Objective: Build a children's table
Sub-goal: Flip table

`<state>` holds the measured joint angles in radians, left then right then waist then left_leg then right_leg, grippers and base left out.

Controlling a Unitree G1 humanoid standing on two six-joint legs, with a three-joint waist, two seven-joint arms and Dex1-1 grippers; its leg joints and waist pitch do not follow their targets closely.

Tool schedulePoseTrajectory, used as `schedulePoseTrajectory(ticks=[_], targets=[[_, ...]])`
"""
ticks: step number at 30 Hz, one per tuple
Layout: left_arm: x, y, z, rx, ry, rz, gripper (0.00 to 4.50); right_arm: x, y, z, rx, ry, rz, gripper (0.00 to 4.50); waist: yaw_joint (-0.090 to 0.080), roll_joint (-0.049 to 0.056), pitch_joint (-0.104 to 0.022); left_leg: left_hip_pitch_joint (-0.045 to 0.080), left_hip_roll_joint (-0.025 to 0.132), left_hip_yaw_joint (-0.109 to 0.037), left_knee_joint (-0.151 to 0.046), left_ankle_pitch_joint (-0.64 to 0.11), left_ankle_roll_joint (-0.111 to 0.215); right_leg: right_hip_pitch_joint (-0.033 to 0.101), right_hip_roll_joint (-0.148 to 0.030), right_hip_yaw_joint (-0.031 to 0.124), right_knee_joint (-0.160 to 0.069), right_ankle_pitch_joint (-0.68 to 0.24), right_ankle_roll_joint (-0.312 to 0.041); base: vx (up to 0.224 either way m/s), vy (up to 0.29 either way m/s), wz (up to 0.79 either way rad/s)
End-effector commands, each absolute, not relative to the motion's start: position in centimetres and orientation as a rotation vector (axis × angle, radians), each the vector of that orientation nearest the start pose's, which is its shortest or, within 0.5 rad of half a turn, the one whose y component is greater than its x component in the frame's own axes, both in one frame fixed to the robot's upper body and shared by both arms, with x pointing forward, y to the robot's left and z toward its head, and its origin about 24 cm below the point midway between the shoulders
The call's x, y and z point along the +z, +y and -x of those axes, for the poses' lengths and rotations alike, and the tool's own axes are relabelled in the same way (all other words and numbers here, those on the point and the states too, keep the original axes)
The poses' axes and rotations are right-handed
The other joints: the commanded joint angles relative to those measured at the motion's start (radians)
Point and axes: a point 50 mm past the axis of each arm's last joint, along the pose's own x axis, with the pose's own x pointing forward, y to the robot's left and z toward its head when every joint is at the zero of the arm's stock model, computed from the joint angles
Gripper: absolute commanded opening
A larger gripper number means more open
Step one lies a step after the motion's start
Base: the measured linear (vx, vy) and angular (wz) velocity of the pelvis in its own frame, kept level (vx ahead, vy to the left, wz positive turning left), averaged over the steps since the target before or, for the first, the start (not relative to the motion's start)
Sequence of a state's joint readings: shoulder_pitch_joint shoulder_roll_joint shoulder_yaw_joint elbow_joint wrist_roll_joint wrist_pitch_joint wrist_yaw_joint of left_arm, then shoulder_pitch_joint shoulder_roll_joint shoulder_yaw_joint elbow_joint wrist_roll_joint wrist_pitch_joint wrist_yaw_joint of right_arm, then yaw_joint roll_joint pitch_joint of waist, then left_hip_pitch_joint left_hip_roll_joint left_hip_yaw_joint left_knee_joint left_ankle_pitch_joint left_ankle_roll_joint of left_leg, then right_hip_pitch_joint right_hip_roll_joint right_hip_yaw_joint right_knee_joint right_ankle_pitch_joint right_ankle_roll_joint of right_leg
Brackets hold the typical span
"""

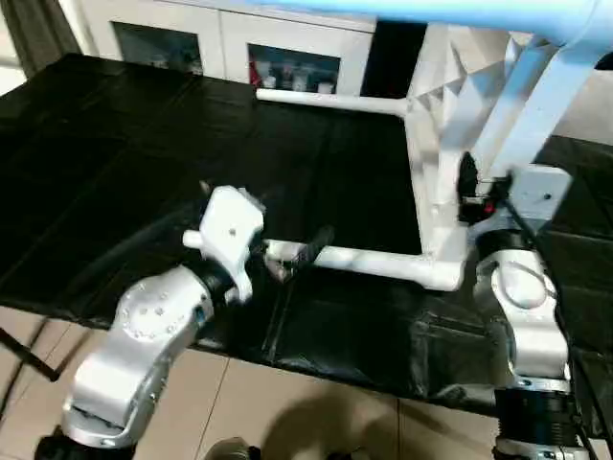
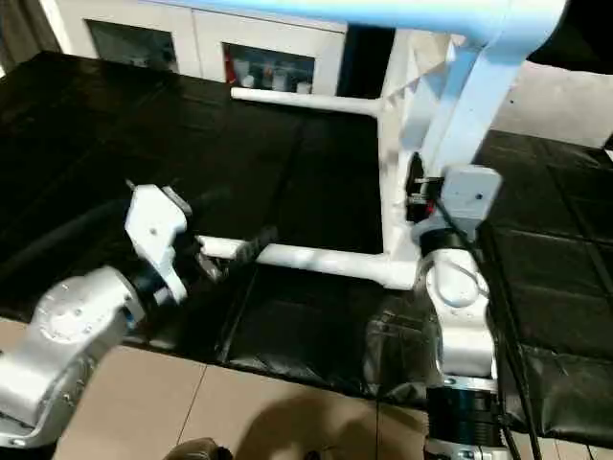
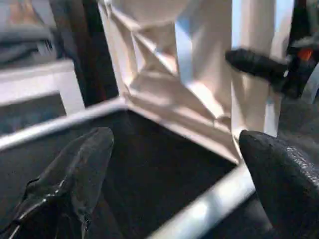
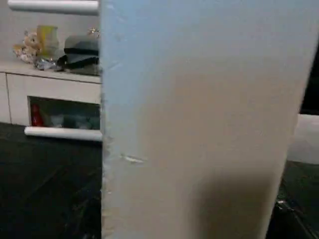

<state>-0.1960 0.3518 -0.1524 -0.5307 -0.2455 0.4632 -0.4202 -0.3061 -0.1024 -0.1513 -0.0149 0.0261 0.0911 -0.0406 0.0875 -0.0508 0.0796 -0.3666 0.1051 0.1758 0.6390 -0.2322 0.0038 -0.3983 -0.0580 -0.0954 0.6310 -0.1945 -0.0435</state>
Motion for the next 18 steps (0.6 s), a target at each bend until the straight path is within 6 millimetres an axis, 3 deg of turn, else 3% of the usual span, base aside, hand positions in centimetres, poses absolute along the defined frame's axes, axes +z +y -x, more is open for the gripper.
schedulePoseTrajectory(ticks=[1,3,6,9,14,18], targets=[[16.0,11.5,-24.5,-0.716,-0.177,-0.220,4.50,12.8,-19.0,-30.4,-0.147,-0.236,0.104,1.89,-0.002,-0.006,-0.067,0.010,0.127,-0.055,-0.092,-0.074,0.004,0.054,-0.125,0.087,-0.073,-0.183,-0.118,0.000,0.000,0.00],[16.9,12.0,-24.4,-0.679,-0.231,-0.286,4.50,12.2,-18.6,-30.6,-0.135,-0.190,0.132,1.89,-0.002,-0.005,-0.067,0.010,0.126,-0.056,-0.093,-0.086,0.000,0.054,-0.124,0.087,-0.076,-0.206,-0.112,0.000,0.000,0.00],[19.3,13.6,-23.9,-0.547,-0.397,-0.447,4.50,11.1,-18.1,-30.5,-0.093,-0.128,0.137,2.59,-0.003,-0.003,-0.065,0.009,0.129,-0.060,-0.095,-0.116,-0.010,0.055,-0.124,0.088,-0.080,-0.240,-0.100,0.000,0.000,0.00],[20.8,14.6,-24.7,-0.436,-0.505,-0.585,4.50,10.6,-18.0,-30.3,-0.079,-0.098,0.114,2.70,-0.004,0.000,-0.063,0.012,0.128,-0.061,-0.097,-0.149,-0.021,0.050,-0.121,0.089,-0.085,-0.266,-0.087,0.000,0.000,0.00],[21.3,15.2,-25.8,-0.306,-0.583,-0.739,4.50,9.0,-18.2,-30.4,-0.090,-0.010,0.066,3.23,-0.007,0.002,-0.065,0.015,0.130,-0.067,-0.102,-0.190,-0.054,0.050,-0.128,0.091,-0.082,-0.251,-0.106,0.000,0.000,0.00],[21.3,15.6,-27.2,-0.178,-0.608,-0.916,4.50,8.1,-18.1,-31.0,-0.086,0.044,0.093,3.23,-0.007,0.001,-0.069,0.018,0.128,-0.066,-0.100,-0.191,-0.059,0.050,-0.129,0.092,-0.081,-0.244,-0.113,0.000,0.000,0.00]])
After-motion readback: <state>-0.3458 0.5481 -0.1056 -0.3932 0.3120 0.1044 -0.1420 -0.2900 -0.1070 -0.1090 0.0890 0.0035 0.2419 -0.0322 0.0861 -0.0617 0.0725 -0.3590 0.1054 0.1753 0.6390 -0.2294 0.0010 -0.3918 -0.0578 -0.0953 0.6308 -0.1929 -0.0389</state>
